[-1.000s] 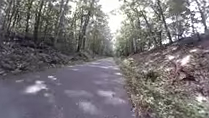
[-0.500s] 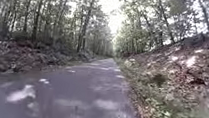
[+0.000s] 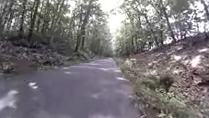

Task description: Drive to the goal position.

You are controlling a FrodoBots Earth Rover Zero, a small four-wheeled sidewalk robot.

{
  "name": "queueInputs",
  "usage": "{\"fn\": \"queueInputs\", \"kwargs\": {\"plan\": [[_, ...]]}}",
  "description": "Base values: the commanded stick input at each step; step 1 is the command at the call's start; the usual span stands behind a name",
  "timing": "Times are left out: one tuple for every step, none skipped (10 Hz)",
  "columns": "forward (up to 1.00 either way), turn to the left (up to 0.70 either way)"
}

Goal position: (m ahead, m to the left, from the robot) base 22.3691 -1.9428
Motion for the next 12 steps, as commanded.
{"fn": "queueInputs", "kwargs": {"plan": [[0.7, 0.0], [0.7, 0.0], [0.7, 0.0], [0.7, 0.0], [0.7, 0.0], [0.7, 0.0], [0.7, 0.0], [0.7, 0.0], [0.7, 0.0], [0.7, -0.01], [0.7, -0.04], [0.7, -0.06]]}}
